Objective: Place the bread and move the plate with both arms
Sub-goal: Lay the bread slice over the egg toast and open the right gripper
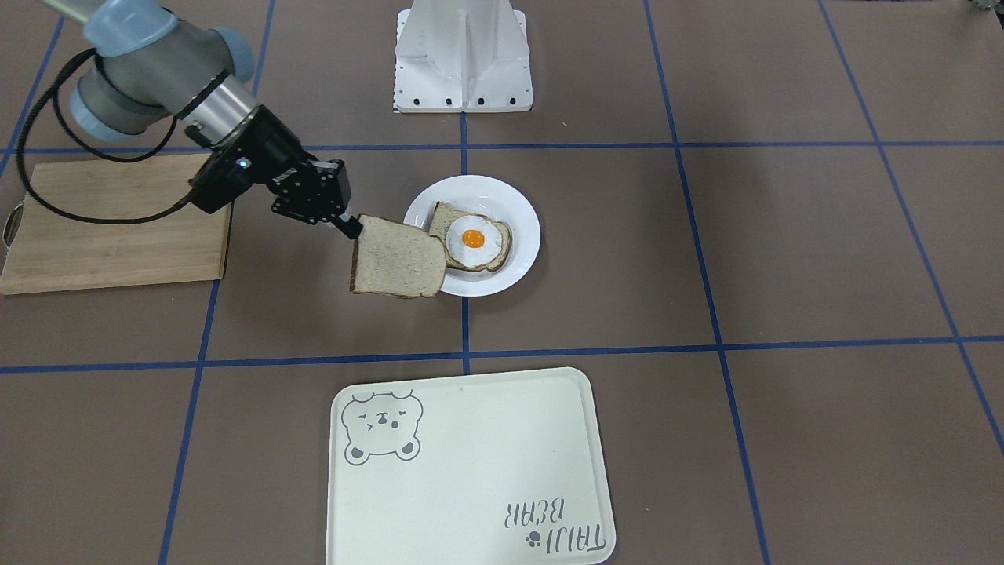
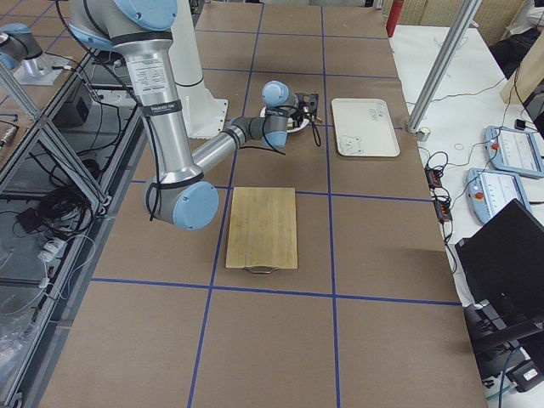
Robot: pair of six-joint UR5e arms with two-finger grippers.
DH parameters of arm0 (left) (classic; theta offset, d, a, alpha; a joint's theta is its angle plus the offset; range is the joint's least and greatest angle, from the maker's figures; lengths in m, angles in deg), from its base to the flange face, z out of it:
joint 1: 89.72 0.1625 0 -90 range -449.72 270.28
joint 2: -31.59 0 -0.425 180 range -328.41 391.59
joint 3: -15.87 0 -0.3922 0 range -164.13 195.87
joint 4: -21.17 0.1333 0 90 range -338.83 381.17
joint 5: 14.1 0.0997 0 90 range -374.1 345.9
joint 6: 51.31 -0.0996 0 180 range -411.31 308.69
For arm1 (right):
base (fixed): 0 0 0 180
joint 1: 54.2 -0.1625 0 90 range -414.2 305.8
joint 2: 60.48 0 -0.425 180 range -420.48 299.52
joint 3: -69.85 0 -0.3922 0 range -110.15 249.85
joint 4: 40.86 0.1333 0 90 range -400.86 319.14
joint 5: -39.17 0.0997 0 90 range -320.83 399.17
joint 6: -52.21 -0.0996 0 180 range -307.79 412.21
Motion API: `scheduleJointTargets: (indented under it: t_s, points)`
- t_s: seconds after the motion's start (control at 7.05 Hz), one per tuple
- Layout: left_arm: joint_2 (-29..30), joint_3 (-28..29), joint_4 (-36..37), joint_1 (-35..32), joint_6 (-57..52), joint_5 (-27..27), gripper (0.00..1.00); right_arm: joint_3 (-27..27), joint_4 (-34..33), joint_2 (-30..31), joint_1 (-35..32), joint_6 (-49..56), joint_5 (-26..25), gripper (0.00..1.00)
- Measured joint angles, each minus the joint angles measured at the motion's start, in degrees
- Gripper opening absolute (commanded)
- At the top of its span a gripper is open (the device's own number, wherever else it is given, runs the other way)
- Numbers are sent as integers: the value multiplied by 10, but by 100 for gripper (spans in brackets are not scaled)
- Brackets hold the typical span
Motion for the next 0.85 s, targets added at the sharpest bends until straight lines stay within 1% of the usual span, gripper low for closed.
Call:
scheduleJointTargets:
  t_s: [0.14, 0.28, 0.43, 0.57, 0.71, 0.85]
  points:
    - [0, 0, 0, 0, 2, 0, 98, 1, -35, -27, 58, -24, -87, 0]
    - [0, 1, -1, 0, 2, 0, 98, 1, -69, -50, 106, -46, -161, 0]
    - [0, 1, -1, 0, 3, 0, 98, 0, -91, -62, 147, -60, -218, 0]
    - [0, 2, 0, 0, 3, 0, 98, -2, -99, -63, 175, -64, -252, 0]
    - [0, 1, 0, 0, 3, 0, 98, -3, -101, -59, 187, -62, -264, 0]
    - [-1, 1, 0, 0, 3, 0, 98, -3, -101, -53, 190, -57, -266, 10]
